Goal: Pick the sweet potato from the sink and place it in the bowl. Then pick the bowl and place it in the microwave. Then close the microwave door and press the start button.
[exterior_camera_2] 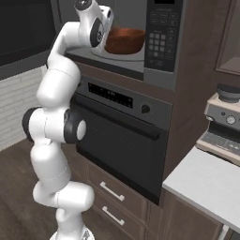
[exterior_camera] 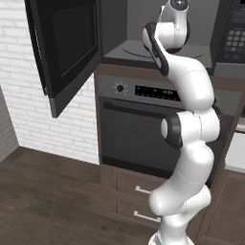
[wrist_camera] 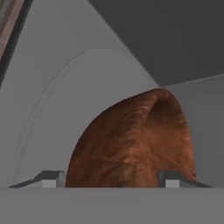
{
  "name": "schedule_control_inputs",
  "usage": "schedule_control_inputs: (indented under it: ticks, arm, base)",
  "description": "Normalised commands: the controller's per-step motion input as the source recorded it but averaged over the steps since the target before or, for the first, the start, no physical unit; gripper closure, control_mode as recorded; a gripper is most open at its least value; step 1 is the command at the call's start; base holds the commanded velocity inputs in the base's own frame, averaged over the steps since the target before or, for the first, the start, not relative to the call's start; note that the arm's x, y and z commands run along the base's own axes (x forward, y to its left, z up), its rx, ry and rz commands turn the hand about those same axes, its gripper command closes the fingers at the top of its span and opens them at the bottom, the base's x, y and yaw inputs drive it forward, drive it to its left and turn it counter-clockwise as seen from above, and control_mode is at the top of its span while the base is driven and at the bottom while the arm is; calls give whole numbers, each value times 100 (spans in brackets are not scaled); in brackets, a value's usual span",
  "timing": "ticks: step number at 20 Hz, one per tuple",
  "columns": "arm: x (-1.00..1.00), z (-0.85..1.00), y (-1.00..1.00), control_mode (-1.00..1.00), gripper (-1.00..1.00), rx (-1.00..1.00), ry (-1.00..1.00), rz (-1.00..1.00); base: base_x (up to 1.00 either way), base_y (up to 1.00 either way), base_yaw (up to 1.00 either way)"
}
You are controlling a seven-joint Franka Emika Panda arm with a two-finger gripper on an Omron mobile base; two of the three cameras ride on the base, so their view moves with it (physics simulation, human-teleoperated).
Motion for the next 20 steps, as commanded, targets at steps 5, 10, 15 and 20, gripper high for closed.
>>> schedule_control_inputs:
  ticks: [5,10,15,20]
  arm:
    - [-63,-33,56,-100,-100,-1,-52,1]
    - [-100,-8,60,-100,-100,8,-27,2]
    - [-100,49,47,-100,-100,2,0,0]
    - [-100,36,38,-100,-100,1,4,0]
  base:
    - [0,0,0]
    - [0,0,0]
    - [0,0,0]
    - [0,0,0]
